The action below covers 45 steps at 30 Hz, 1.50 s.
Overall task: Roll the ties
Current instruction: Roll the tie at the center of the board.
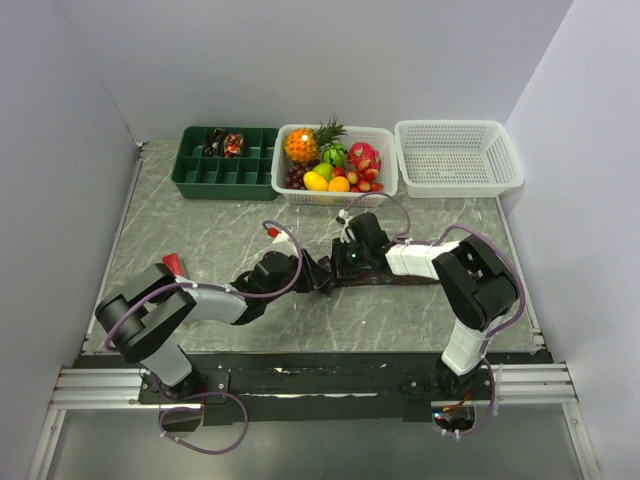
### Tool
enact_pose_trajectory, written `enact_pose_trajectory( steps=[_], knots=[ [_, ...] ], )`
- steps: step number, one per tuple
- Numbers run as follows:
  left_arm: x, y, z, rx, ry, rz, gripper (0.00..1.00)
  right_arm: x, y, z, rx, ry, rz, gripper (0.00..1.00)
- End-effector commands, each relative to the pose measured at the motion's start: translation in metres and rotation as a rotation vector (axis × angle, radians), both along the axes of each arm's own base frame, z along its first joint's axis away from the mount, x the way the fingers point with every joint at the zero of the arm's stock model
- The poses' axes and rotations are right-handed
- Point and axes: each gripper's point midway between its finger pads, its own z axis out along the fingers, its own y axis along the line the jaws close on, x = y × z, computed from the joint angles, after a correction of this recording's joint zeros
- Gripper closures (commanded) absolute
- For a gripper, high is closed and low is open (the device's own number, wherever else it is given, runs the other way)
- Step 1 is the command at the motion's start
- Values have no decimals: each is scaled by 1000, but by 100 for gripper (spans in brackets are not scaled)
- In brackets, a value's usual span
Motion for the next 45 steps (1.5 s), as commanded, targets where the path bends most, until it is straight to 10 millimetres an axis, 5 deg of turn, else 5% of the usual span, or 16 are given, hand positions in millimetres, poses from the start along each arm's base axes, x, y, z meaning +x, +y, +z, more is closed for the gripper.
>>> enact_pose_trajectory(
  steps=[1,13,28,40,45],
  knots=[
    [6,-17,15,-67,-12,-20,73,-2,-9,-18,-75,32,-7,88],
    [9,-17,9,-73,4,3,88,5,-15,6,-163,1,4,87],
    [17,-23,2,-43,18,4,89,10,-34,28,-266,-67,-30,86],
    [25,-39,-1,-31,24,-32,85,19,-61,78,-300,-216,-121,86],
    [26,-50,-2,-50,30,-63,80,17,-56,74,-250,-207,-109,86]
  ],
)
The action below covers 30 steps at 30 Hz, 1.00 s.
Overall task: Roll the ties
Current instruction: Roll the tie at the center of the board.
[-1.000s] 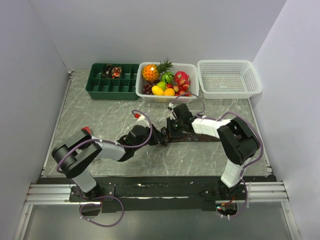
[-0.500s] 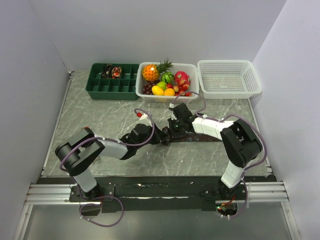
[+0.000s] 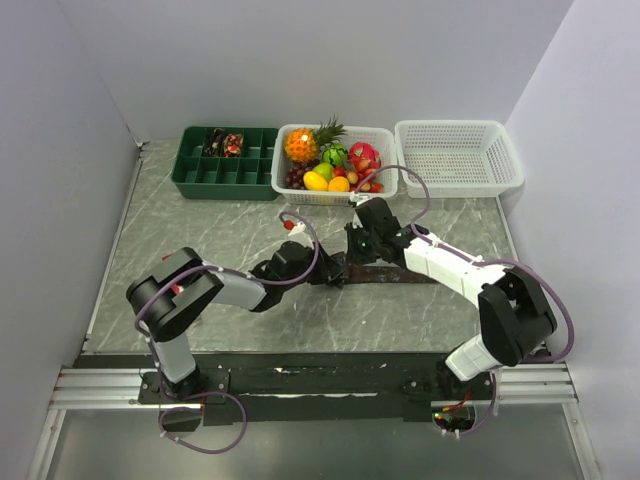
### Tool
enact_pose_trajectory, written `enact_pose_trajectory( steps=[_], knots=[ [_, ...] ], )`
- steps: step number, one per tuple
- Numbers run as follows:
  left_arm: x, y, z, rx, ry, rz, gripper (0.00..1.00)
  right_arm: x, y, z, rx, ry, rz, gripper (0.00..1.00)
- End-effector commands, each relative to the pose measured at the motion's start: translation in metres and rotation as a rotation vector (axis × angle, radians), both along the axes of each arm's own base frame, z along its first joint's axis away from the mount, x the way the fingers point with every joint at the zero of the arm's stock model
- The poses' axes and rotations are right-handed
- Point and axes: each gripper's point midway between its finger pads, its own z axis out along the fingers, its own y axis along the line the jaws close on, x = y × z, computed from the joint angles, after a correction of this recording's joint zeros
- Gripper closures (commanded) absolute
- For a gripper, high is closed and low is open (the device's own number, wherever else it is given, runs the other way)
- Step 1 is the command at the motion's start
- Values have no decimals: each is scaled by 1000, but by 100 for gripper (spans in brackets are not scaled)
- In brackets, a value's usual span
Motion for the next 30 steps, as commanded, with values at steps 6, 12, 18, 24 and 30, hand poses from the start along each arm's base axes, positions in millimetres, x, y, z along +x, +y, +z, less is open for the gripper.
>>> enact_pose_trajectory(
  steps=[6,12,18,24,30],
  knots=[
    [1,-24,2,-57,-3,-71,77,3,0,-20,14,25,-2,87],
    [2,-24,-2,-55,4,-70,77,3,-6,-42,-38,60,-24,87],
    [4,-24,-1,-49,-1,-66,76,8,-16,-58,-99,77,-65,87],
    [7,-19,6,-26,-15,-44,70,14,-14,-63,-103,68,-80,87],
    [9,-9,11,-9,-23,-23,61,24,-12,-48,-82,4,-97,87]
  ],
)
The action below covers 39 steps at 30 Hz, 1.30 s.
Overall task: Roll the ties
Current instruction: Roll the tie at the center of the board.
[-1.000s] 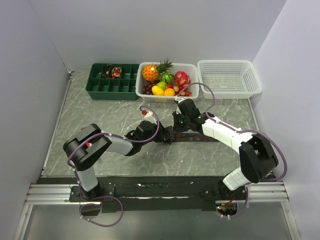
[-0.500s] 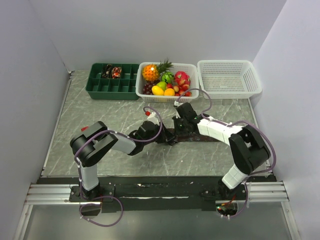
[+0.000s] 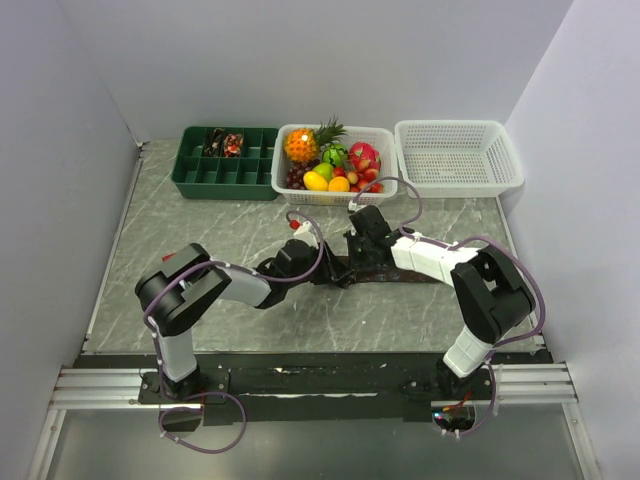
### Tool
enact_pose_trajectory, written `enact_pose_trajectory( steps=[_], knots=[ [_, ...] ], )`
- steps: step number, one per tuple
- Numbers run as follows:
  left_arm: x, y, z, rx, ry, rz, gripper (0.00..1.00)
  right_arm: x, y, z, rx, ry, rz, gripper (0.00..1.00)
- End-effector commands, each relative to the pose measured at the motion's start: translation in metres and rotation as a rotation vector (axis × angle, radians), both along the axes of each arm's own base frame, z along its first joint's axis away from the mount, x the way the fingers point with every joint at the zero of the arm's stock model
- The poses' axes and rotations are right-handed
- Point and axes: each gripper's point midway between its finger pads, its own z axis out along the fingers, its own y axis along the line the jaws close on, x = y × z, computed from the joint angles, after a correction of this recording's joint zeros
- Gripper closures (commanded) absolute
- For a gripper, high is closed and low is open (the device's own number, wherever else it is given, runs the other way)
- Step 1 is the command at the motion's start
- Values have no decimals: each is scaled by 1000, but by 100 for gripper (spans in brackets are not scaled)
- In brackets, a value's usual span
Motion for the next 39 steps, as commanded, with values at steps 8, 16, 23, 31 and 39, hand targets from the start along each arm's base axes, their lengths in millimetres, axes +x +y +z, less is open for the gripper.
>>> enact_pose_trajectory(
  steps=[8,16,23,31,39],
  knots=[
    [9,40,13,54,32,124,45,16,-2,7,-7,-71,-25,87],
    [9,56,-1,71,90,154,40,1,-12,-19,-29,-29,-64,88],
    [6,43,-14,10,131,117,41,-8,-15,-18,-3,-42,-89,91],
    [6,25,-9,-122,141,84,42,-20,-21,-19,11,-65,-119,92],
    [4,17,-22,-156,167,60,47,-30,-19,-31,29,-48,-147,98]
  ],
)
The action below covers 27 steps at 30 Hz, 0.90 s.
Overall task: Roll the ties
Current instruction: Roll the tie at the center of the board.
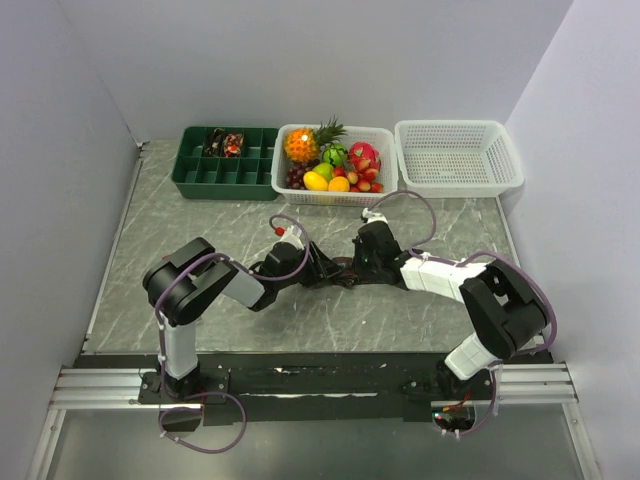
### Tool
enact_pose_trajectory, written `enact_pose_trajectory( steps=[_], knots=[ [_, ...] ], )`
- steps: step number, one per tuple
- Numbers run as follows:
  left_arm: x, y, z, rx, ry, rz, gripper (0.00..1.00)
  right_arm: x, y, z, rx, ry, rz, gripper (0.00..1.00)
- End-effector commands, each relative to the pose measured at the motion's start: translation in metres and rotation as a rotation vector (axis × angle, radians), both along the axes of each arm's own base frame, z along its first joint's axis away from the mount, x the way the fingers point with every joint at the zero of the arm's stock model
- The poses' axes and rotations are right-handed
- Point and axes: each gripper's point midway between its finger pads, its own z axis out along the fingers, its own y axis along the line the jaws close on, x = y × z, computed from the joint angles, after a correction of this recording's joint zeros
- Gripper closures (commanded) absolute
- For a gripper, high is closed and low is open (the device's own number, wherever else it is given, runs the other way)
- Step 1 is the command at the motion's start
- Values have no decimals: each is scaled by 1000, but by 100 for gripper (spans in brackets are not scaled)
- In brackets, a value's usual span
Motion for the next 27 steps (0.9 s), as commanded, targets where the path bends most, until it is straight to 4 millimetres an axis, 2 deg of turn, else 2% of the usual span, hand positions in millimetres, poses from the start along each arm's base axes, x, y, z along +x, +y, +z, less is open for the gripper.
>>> enact_pose_trajectory(
  steps=[1,6,9,10,12,13,14,19,23,27],
  knots=[
    [-4,-6,1,-66,-3,-23,49,-27,-15,-27,-52,85,-30,99],
    [-4,-8,6,-95,-26,-15,57,-32,-15,-28,-34,74,-49,100],
    [-3,-7,12,-100,-49,-10,64,-31,-11,-21,-7,38,-47,100],
    [-4,-8,13,-104,-54,-14,74,-30,-8,-18,8,21,-42,100],
    [-3,-8,18,-108,-69,-18,85,-30,-5,-13,31,0,-29,100],
    [-1,-9,20,-107,-73,-20,95,-29,-3,-10,40,-11,-24,100],
    [-2,-8,17,-90,-61,-21,99,-29,1,-5,61,-17,-14,100],
    [-2,-5,14,-49,-64,-19,99,-18,5,19,84,-74,-7,100],
    [2,0,15,3,-73,-5,99,-14,6,47,138,-135,-9,100],
    [3,6,16,60,-87,-3,99,-16,6,58,155,-143,3,100]
  ],
)
